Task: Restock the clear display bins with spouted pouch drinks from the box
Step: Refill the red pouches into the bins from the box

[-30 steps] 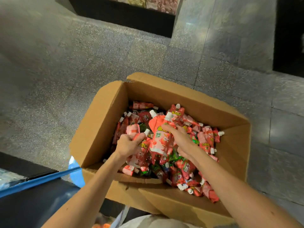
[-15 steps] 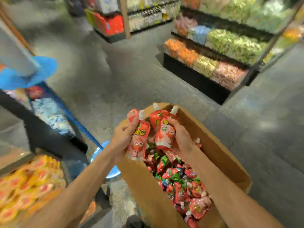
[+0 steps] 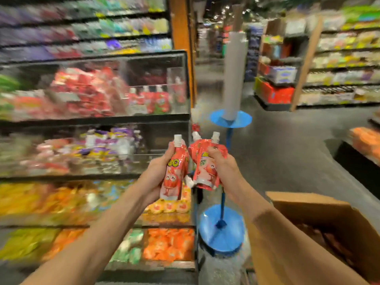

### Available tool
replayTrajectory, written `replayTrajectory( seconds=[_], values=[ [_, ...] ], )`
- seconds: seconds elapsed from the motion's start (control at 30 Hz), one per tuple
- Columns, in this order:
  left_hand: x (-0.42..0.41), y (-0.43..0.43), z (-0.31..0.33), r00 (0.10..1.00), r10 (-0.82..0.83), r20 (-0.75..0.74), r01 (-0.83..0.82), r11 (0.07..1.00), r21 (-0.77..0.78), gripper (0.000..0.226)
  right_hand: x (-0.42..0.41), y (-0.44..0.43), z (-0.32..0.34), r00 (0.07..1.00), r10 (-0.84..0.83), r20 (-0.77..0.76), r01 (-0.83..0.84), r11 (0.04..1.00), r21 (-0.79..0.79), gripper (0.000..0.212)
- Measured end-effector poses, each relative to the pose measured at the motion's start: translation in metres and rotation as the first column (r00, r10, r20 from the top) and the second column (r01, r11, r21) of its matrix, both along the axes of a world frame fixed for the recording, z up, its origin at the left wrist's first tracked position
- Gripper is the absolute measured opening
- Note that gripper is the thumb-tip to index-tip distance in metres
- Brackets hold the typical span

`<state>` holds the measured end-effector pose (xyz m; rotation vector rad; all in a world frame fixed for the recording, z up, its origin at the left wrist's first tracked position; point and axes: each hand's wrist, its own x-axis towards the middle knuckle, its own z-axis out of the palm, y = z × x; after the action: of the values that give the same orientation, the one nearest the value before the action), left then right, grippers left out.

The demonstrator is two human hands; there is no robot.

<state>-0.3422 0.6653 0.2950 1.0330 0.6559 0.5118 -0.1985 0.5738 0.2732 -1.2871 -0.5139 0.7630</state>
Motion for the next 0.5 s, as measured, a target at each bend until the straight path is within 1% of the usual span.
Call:
replayTrajectory(
  seconds=[0.07,0.17,0.23,0.33,0.43,0.5],
  values=[
    [-0.048,0.027,0.014,0.999,0.032,0.011,-0.032,0.999,0.034,0.059,-0.043,0.036,0.009,0.998,0.042,0.042,-0.04,0.998,-0.04,0.015],
    [-0.119,0.063,0.033,0.997,0.053,0.062,-0.056,0.997,0.049,0.056,-0.111,0.087,0.021,0.991,0.111,0.077,-0.107,0.993,-0.05,0.023],
    [-0.162,0.082,0.043,0.995,0.076,0.057,-0.08,0.994,0.073,0.056,-0.159,0.116,0.032,0.984,0.148,0.099,-0.145,0.989,-0.042,0.024],
    [-0.224,0.108,0.056,0.99,0.133,0.038,-0.137,0.98,0.145,0.051,-0.226,0.154,0.046,0.975,0.207,0.083,-0.206,0.978,-0.023,0.02],
    [-0.272,0.13,0.069,0.985,0.166,0.035,-0.17,0.966,0.193,0.056,-0.28,0.181,0.058,0.973,0.219,0.067,-0.219,0.976,-0.009,0.027],
    [-0.292,0.14,0.077,0.983,0.179,0.031,-0.181,0.954,0.239,0.05,-0.305,0.196,0.065,0.976,0.21,0.065,-0.21,0.978,0.003,0.032]
  ],
)
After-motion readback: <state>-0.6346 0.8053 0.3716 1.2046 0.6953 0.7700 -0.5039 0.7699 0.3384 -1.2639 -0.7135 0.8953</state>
